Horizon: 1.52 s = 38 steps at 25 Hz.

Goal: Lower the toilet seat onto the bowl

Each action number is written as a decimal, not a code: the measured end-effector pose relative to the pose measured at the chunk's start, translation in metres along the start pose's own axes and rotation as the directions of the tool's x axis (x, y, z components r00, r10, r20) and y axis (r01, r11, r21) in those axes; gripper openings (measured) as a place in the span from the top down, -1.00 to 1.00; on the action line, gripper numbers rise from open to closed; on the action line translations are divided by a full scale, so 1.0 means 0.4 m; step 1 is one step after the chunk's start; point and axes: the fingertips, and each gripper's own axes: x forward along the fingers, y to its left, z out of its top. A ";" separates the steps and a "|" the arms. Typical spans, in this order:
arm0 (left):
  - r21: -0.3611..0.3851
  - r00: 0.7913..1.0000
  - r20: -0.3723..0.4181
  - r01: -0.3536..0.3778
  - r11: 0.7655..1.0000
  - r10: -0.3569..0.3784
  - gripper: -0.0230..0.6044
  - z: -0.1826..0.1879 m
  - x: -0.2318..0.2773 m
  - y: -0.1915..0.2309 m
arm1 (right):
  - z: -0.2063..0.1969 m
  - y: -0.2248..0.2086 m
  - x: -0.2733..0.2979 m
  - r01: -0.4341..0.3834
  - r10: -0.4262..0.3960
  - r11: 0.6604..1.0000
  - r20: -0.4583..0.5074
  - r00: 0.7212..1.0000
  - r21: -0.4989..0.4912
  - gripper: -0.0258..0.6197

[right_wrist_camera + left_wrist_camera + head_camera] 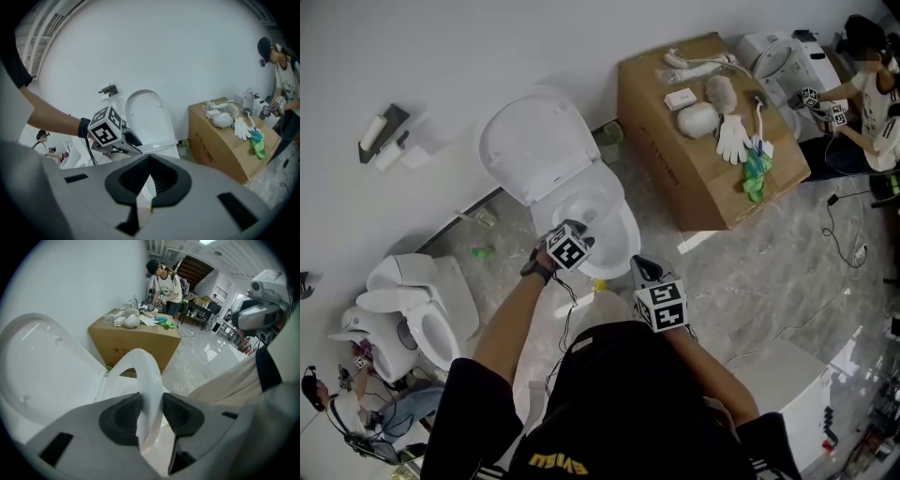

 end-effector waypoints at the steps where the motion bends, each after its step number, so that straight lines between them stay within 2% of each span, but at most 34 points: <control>1: 0.001 1.000 -0.001 0.003 1.000 -0.003 0.43 0.000 0.004 -0.006 | 0.000 -0.006 0.001 0.006 -0.006 1.000 0.003 1.000 0.005 0.94; 9: -0.015 0.999 -0.010 0.035 0.999 -0.036 0.44 -0.008 0.036 -0.054 | -0.011 -0.029 0.006 0.036 -0.036 0.999 0.000 0.999 0.028 0.94; 13: 0.005 0.998 -0.024 0.054 0.999 -0.053 0.45 -0.020 0.069 -0.094 | -0.056 -0.025 0.003 0.038 -0.037 0.999 -0.035 0.999 0.029 0.94; 20: 0.025 0.998 -0.038 0.049 0.998 -0.048 0.44 -0.031 0.096 -0.122 | -0.073 -0.059 -0.009 0.074 -0.072 0.995 -0.042 0.997 0.063 0.94; 38: 0.034 0.997 -0.063 0.057 0.998 -0.054 0.44 -0.062 0.145 -0.172 | -0.156 -0.025 0.023 0.047 -0.036 0.995 -0.128 0.991 0.086 0.94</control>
